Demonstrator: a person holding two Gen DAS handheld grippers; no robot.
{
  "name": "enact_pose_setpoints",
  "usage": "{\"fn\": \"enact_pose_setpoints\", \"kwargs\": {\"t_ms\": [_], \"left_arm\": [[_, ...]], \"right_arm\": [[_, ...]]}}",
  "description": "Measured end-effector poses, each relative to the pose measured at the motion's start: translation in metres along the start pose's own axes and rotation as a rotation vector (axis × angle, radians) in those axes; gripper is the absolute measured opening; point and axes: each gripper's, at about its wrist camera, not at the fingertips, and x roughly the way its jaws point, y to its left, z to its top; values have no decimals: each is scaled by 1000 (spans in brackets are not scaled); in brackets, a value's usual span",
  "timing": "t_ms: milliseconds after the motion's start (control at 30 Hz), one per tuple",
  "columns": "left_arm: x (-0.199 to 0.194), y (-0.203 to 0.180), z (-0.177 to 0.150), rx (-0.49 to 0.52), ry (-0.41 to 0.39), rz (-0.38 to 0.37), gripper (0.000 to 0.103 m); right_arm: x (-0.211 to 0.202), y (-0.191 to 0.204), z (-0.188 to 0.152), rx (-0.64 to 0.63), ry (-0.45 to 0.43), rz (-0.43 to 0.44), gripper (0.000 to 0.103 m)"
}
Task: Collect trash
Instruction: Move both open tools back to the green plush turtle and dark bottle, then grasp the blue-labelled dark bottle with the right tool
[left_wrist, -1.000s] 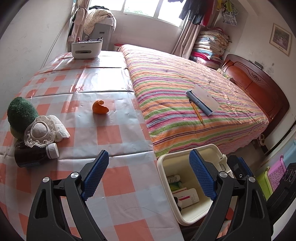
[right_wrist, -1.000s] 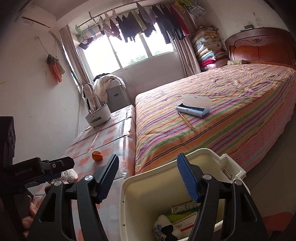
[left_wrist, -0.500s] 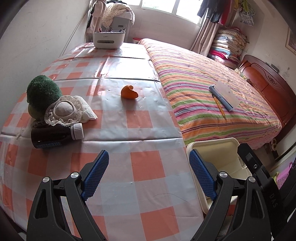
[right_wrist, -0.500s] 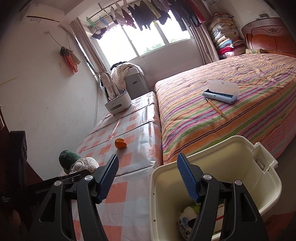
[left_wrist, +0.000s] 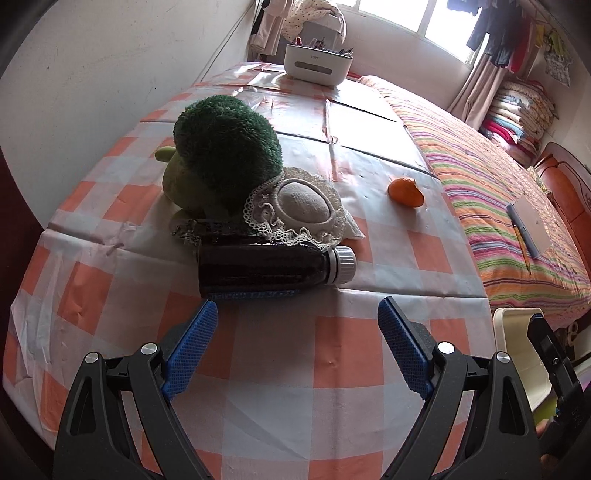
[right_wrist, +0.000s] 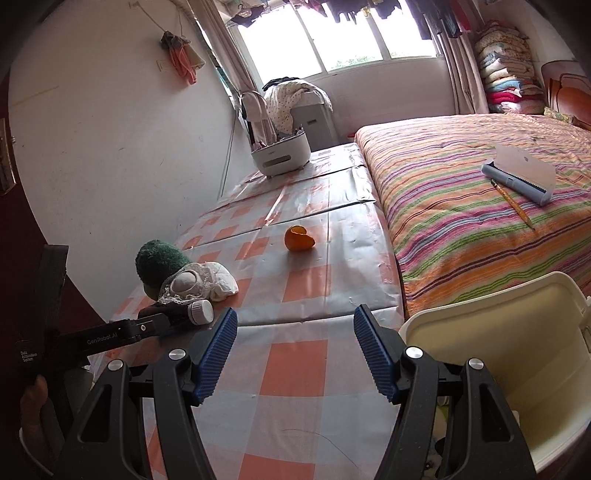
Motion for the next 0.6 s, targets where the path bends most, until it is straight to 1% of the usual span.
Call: {"fn": "enact_pose_setpoints", "kwargs": {"t_ms": [167, 300, 367, 467, 600], "left_arm": [[0, 38, 6, -57, -2, 36, 87], [1, 64, 9, -106, 12, 34, 87], [1, 73, 12, -114, 19, 34, 87], [1, 83, 18, -126, 17, 36, 87], [-1, 93, 26, -144, 8, 33, 87]], "right_arm": [[33, 39, -4, -124, 86, 36, 64], [55, 58, -7, -169, 143, 63, 64], [64, 67, -6, -200, 169, 92, 64], [75, 85, -2, -267, 176, 140, 64], [87, 105, 7, -360, 192, 242, 64]]}}
